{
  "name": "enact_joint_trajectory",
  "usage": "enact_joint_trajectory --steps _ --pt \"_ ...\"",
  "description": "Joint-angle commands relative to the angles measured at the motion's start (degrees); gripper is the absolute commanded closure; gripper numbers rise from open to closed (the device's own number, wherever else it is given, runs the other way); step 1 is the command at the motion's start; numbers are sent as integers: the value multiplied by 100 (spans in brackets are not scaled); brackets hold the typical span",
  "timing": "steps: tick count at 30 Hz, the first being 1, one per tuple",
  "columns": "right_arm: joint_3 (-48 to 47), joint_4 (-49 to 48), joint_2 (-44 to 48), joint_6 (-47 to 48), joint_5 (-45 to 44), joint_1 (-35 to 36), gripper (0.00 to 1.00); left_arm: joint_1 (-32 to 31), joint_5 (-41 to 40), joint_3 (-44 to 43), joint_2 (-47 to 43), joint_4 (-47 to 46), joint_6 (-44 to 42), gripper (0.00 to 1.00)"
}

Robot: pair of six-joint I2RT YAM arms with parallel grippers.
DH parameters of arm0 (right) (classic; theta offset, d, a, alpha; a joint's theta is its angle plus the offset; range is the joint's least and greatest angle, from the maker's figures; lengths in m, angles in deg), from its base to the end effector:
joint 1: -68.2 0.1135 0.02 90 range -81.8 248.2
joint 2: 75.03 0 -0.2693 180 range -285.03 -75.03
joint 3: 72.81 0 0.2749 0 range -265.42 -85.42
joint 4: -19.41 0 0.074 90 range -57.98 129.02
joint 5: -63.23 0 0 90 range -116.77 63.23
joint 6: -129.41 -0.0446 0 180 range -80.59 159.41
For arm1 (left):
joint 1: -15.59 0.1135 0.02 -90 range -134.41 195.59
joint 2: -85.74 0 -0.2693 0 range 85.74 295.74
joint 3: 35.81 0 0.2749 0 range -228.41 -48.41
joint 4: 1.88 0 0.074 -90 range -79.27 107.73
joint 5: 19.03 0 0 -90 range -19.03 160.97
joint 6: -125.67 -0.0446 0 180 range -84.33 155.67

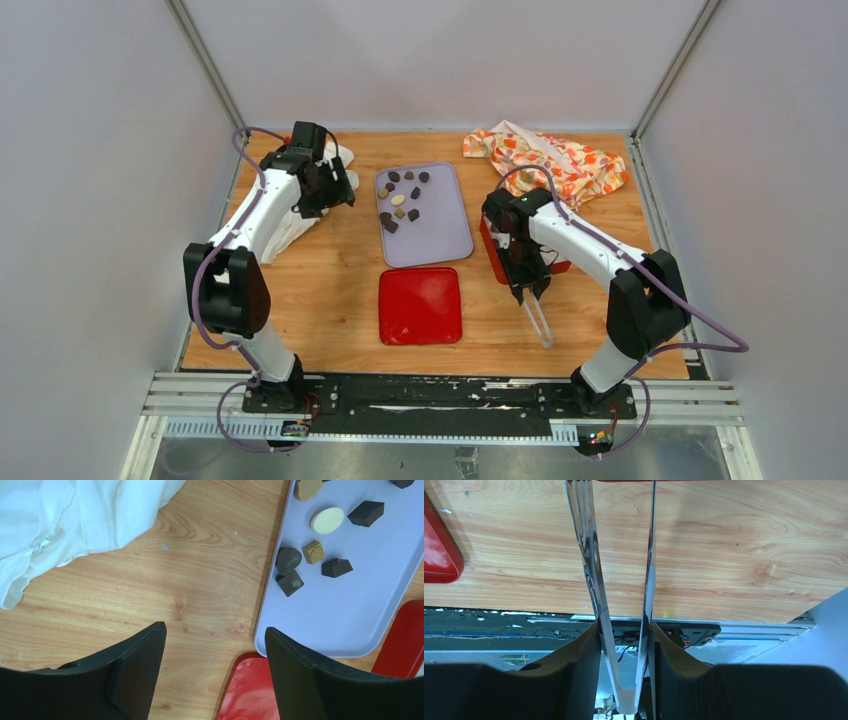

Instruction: Pack the chocolate

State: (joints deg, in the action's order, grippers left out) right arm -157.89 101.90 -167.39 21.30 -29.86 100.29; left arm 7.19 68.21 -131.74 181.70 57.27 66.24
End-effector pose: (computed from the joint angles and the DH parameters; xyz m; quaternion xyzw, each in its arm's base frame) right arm 0.2590 0.1596 0.2292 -0.1216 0.9922 -0.0236 0.0133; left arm 0.3798 -0.0539 0.2794 -0.1916 0.9446 -0.0667 0.2582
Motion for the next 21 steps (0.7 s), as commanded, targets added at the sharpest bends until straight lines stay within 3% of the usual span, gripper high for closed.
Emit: enact_joint_trajectory --steps 1,21 --pt "-147 231 30 13 -50 -63 68 49 -14 -86 70 -40 -6 23" --pt "-271 302 -62 57 -138 -65 58 49 -4 -135 124 -53 -28 23"
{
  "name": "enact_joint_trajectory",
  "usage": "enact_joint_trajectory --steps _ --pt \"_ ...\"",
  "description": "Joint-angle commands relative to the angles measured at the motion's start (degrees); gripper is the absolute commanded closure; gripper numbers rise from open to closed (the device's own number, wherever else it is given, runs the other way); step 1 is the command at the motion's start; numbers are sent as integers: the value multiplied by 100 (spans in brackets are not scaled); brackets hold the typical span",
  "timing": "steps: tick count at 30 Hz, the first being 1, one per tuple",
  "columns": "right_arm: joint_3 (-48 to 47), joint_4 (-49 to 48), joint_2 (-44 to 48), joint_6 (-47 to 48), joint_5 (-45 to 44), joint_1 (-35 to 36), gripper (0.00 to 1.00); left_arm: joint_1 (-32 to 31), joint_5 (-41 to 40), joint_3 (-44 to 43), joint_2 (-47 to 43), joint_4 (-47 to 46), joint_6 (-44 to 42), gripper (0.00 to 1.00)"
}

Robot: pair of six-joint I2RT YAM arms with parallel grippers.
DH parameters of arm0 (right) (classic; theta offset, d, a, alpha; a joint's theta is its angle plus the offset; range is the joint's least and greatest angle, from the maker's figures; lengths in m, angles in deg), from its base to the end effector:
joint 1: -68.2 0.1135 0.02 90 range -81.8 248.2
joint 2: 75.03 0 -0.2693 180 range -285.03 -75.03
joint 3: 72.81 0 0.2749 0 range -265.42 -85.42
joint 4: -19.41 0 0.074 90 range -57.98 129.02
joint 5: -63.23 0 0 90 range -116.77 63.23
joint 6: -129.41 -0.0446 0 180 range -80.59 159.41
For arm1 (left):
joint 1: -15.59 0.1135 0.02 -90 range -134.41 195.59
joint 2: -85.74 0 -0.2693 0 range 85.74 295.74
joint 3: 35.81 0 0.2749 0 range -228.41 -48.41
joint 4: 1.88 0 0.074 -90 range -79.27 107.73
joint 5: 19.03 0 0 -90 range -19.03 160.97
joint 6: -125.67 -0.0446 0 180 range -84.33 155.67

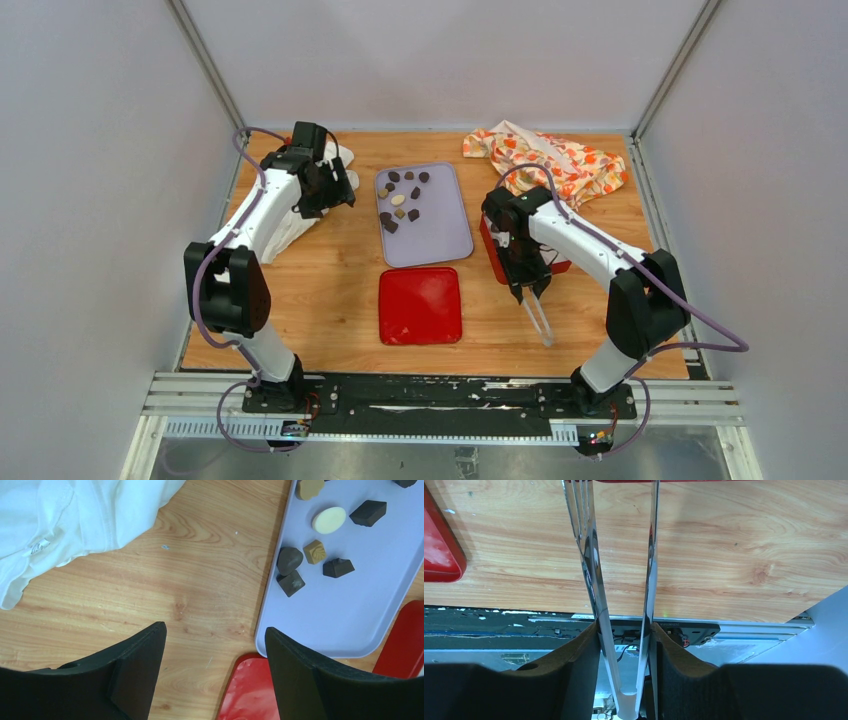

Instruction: Pack the chocolate

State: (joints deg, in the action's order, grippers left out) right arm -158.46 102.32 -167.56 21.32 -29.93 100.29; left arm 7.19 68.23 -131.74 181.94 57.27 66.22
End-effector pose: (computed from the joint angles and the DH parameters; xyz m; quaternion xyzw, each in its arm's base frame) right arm 0.2599 0.1601 0.2311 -0.1218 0.9922 -0.0242 0.0134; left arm 0.3805 -0.0540 0.2779 -0.1914 0.9452 -0.0661 0.2562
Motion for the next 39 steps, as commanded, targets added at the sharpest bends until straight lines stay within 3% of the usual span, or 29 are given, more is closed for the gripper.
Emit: enact_joint_trajectory --steps 1,23,32,39 --pt "-224 261 -53 59 -132 -63 58 49 1 -144 102 -50 -25 23" --pt "-267 291 -138 152 -215 -68 56 49 20 -210 196 -49 -8 23" --pt "-1468 654 -126 238 -655 -75 79 49 1 -204 204 -49 4 23" --pt "-2659 806 -678 542 -459 -56 87 49 -22 -206 166 -49 -18 23"
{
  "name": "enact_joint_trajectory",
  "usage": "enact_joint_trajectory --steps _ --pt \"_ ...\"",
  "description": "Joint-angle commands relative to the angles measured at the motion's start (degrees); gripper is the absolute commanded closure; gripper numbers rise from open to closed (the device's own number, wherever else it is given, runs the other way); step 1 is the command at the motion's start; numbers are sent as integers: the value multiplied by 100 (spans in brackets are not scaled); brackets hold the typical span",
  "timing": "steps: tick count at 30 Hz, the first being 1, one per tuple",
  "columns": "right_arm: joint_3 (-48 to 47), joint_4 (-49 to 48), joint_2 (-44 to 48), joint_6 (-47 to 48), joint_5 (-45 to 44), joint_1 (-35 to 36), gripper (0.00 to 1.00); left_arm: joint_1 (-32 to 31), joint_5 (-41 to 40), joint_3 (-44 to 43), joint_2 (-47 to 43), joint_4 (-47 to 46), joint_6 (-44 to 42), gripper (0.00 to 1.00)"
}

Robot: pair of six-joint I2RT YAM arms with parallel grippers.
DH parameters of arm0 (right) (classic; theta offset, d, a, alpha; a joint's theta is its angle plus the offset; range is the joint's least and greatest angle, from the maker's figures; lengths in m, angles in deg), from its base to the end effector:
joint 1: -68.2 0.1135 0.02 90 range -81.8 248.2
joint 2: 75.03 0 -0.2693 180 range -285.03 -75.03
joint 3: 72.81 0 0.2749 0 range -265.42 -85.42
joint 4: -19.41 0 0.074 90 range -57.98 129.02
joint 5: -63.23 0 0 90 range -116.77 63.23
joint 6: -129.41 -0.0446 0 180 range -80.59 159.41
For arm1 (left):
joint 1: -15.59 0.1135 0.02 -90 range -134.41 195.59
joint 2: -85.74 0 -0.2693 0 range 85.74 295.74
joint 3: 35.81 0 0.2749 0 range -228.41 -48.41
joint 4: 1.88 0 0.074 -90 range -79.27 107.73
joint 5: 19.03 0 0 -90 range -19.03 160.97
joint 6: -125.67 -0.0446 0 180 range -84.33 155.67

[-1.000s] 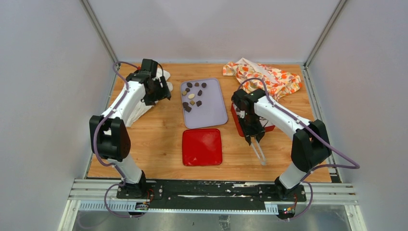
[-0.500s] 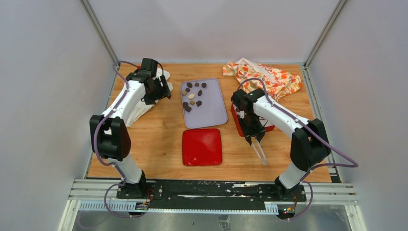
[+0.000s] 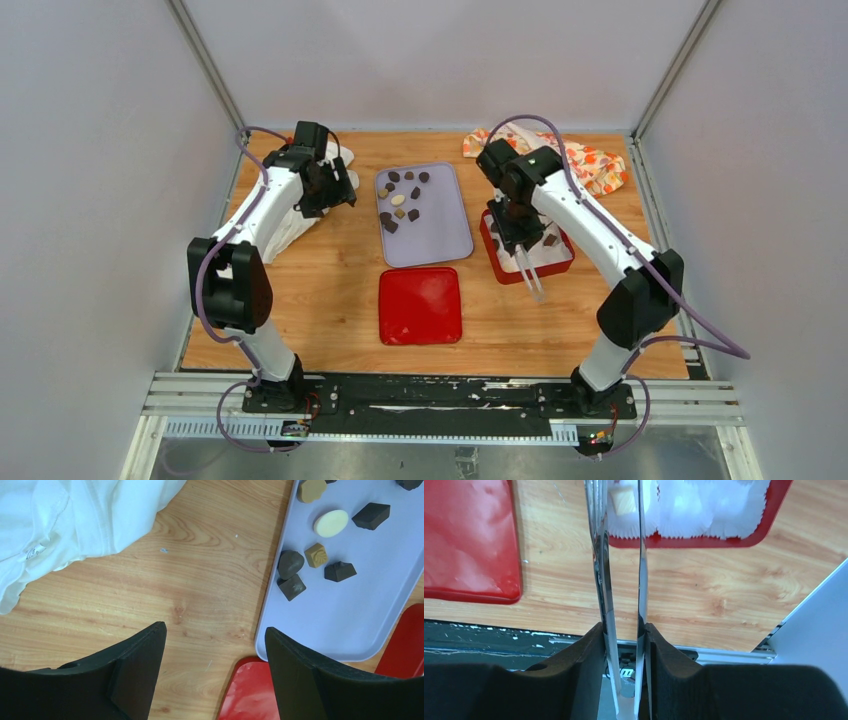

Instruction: Pack the chocolate

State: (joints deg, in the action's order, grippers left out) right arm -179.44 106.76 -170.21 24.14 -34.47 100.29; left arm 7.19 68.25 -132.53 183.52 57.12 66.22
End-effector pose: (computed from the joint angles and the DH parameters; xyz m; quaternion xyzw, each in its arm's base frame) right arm 0.2934 0.1769 0.3216 -0.1367 0.9808 -0.0118 0.1389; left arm 0.3866 -0.0549 0.2725 -0.1915 0.9466 -0.0645 0.2511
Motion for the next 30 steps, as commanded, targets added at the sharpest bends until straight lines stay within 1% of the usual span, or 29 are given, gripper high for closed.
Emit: enact_joint_trajectory --steps 1,4,7,11,20,24,30 --pt "-745 372 -547 289 56 -40 88 49 -26 -128 -9 -36 -16 23" --pt "-1421 431 -997 386 191 111 89 49 -59 -78 -69 -34 -20 23" --pt "-2212 638 -1578 458 264 333 89 49 -107 -9 -162 -29 -37 23" --pt "-3152 898 -2398 599 285 683 83 49 -199 93 -299 -26 -74 23" --pt "-3847 657 -3324 593 772 948 66 85 -267 246 -454 -24 -94 23" --pt "-3920 540 -3630 594 951 1024 64 85 -214 229 -448 -25 -84 23" --pt "-3854 364 -3806 583 1039 1065 59 90 -211 241 -462 -25 -111 23"
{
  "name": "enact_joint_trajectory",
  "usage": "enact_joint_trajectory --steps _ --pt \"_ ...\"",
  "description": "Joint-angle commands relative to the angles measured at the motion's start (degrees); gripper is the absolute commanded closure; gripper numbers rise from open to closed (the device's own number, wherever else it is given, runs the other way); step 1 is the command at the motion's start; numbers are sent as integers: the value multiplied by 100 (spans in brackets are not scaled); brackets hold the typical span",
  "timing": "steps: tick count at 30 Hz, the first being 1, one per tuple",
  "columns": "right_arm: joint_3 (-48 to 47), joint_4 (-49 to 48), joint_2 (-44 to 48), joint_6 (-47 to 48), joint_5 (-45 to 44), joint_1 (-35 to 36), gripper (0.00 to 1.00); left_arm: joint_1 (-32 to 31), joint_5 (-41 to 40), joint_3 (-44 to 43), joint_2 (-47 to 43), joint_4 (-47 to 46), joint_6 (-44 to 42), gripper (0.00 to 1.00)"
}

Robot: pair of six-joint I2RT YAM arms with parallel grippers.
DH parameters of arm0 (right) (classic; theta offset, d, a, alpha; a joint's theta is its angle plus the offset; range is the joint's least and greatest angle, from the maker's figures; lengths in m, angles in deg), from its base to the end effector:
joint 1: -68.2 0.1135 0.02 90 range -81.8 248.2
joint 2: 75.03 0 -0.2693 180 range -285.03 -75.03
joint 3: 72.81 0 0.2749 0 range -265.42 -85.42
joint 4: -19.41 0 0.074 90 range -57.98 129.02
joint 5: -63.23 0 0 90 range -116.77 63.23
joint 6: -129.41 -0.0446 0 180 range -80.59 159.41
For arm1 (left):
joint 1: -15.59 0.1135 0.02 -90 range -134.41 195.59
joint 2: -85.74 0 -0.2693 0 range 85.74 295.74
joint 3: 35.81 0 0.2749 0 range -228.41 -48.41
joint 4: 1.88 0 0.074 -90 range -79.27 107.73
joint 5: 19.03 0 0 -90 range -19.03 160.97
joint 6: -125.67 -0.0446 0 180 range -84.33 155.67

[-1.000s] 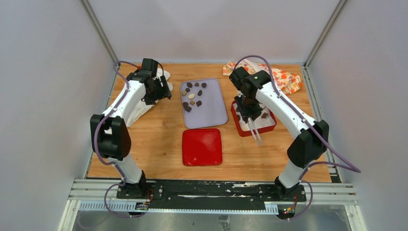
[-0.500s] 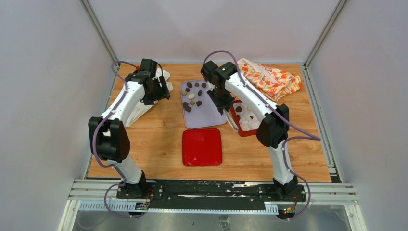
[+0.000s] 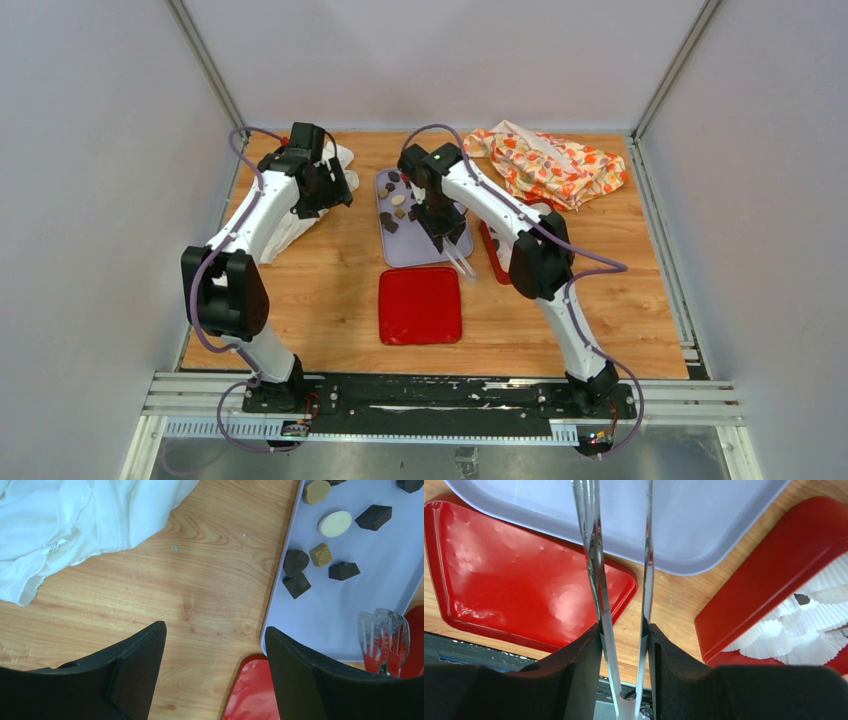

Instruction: Pack the chocolate

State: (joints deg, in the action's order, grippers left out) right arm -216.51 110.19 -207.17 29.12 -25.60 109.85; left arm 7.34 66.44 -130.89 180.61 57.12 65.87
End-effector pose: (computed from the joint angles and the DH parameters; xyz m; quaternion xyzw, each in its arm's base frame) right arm 0.3672 0.3278 0.2518 -0.2700 0.9582 0.0503 0.0800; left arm 0.3757 -0.0509 0.2815 -0.1937 0.9428 -0.0526 0.2663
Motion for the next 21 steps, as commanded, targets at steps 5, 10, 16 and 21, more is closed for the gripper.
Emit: enact_joint_trajectory --steps 5,10,16,21 --pt "-124 -86 -243 50 195 127 57 73 -13 81 -173 -21 -87 23" --pt "-204 -160 -363 15 94 125 56 78 5 64 -169 -19 -93 23" --pt "-265 -311 -448 -17 22 126 53 78 14 65 -180 -16 -107 23" --pt "-295 -428 -475 -49 -75 127 53 78 -2 54 -192 2 -112 23"
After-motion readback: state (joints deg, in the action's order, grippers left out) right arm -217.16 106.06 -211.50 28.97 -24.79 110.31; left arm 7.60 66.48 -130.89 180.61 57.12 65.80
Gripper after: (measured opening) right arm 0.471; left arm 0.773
